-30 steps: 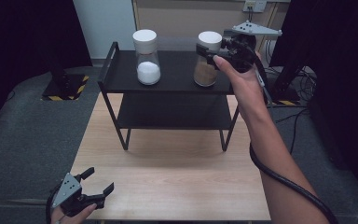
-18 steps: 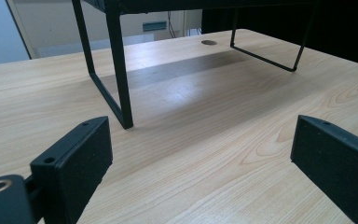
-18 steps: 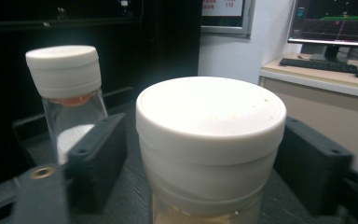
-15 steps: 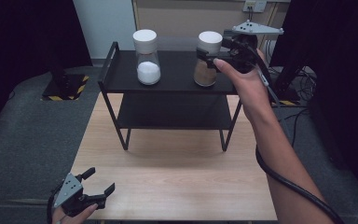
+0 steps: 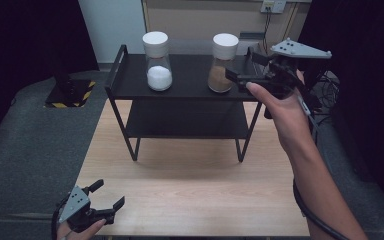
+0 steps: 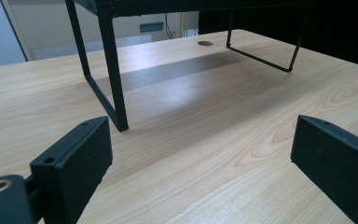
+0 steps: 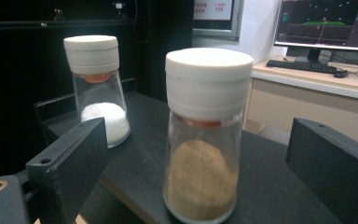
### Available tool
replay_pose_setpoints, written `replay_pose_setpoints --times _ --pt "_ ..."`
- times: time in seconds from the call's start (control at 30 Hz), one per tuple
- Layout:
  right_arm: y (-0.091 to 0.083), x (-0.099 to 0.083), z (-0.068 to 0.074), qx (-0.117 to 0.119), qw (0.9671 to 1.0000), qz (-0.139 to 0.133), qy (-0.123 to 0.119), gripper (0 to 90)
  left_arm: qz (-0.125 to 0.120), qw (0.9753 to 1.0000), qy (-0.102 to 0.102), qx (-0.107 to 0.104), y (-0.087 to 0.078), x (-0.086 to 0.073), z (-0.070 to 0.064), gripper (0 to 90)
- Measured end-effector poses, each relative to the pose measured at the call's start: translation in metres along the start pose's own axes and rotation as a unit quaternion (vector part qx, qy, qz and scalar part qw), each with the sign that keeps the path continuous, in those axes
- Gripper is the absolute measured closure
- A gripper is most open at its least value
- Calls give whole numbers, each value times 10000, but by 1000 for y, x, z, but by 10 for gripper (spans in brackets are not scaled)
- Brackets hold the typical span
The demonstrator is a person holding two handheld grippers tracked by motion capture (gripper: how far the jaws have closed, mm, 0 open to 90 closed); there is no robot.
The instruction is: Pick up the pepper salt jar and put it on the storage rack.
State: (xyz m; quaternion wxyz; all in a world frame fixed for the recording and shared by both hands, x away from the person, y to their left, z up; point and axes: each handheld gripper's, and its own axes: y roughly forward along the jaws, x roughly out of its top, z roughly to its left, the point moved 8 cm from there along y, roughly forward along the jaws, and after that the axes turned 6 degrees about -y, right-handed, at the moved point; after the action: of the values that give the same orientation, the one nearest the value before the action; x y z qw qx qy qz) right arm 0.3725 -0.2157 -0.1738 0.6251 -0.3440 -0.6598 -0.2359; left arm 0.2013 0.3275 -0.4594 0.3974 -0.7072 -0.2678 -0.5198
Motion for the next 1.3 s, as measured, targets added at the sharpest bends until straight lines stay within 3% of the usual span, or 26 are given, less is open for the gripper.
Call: replay_pose_setpoints --times 0.2,0.5,0.7,1.13,1.3 --pt "-23 -20 5 8 9998 -141 103 67 -26 10000 -17 24 0 -1 0 39" --pt "-47 -56 17 -54 9993 -360 38 67 -51 10000 42 15 0 2 -5 39" --pt "-55 -71 21 26 9993 -359 77 64 -13 10000 22 10 2 -1 -6 39" --pt "-73 -100 26 54 9990 -450 -39 62 14 10000 18 -16 5 -4 -8 39" --pt "-79 -120 26 140 9982 -559 -134 52 14 10000 2 -40 6 -5 -8 39"
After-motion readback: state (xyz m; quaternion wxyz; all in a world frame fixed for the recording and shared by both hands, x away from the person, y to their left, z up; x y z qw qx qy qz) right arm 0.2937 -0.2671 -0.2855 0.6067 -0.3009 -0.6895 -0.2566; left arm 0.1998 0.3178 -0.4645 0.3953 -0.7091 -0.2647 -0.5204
